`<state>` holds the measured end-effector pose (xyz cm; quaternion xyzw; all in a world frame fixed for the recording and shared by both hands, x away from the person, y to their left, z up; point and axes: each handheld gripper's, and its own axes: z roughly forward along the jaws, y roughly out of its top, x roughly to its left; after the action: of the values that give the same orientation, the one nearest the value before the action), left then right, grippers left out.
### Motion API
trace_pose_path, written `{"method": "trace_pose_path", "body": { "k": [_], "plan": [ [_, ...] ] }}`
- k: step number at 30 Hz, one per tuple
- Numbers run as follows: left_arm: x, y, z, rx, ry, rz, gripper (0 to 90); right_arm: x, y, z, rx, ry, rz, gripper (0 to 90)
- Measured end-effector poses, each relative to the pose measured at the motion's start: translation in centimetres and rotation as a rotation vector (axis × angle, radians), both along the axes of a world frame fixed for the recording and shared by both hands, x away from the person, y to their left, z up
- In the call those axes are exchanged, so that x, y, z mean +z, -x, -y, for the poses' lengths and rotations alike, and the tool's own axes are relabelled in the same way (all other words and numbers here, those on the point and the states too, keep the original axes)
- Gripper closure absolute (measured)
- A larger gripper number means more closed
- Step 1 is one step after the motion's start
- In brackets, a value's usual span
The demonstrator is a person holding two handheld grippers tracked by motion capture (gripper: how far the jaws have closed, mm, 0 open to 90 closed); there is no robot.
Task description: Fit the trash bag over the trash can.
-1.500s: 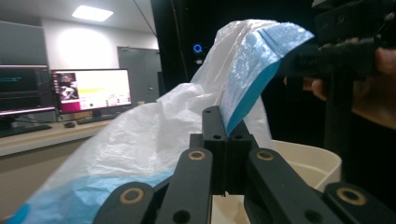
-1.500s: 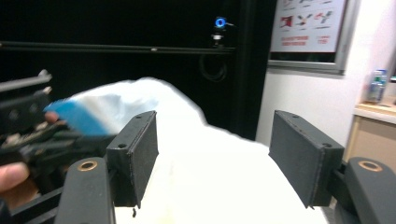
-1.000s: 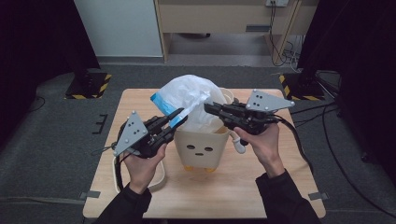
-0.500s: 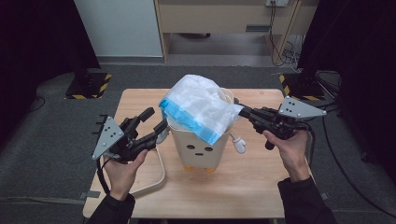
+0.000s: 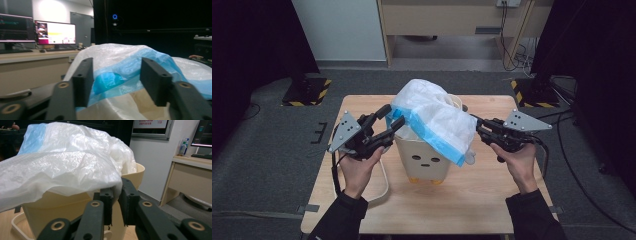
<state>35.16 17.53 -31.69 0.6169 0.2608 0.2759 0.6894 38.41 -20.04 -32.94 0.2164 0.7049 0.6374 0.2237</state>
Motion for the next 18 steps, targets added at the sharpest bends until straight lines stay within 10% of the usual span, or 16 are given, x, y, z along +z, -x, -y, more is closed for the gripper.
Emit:
{"method": "trace_pose_path", "body": {
  "k": [11, 18],
  "plan": [
    [0.5, -0.9, 0.8, -0.006, -0.071, 0.032, 89.6, 0.7, 2.6, 2.1, 0.041, -0.093, 0.011, 48.3],
    [0.9, -0.5, 1.4, -0.031, -0.081, 0.044, 89.8, 2.9, 3.9, 3.4, 0.021, -0.211, 0.053, 37.4]
  ]
}}
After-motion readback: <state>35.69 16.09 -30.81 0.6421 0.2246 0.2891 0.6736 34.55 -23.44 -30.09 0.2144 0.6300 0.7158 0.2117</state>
